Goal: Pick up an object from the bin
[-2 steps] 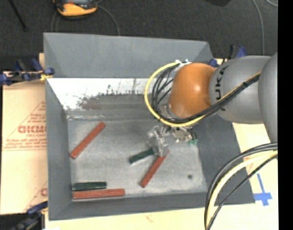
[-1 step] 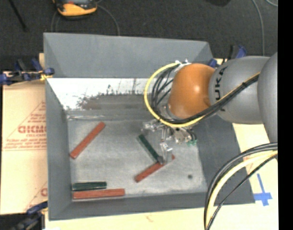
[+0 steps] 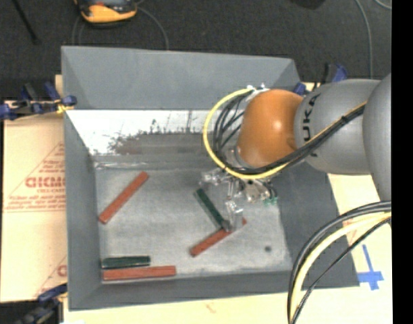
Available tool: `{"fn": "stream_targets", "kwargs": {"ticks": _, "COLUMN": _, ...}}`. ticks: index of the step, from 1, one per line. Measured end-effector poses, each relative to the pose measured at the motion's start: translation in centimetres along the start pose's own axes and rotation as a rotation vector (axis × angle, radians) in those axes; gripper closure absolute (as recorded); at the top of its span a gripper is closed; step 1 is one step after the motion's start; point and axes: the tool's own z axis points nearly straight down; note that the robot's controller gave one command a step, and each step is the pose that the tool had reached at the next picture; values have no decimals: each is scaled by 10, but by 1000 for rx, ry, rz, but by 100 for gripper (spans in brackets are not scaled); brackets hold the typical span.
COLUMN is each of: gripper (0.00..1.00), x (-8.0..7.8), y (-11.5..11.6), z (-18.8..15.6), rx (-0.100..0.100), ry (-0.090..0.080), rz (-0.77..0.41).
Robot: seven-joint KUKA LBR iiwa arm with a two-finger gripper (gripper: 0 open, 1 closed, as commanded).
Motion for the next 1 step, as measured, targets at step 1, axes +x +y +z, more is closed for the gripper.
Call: {"fn": "stream_targets", "kwargs": {"ticks": 1, "gripper": 100, "x": -39, "y": 60, "z": -4, "rx": 1, "ry": -2, "rz": -492}}
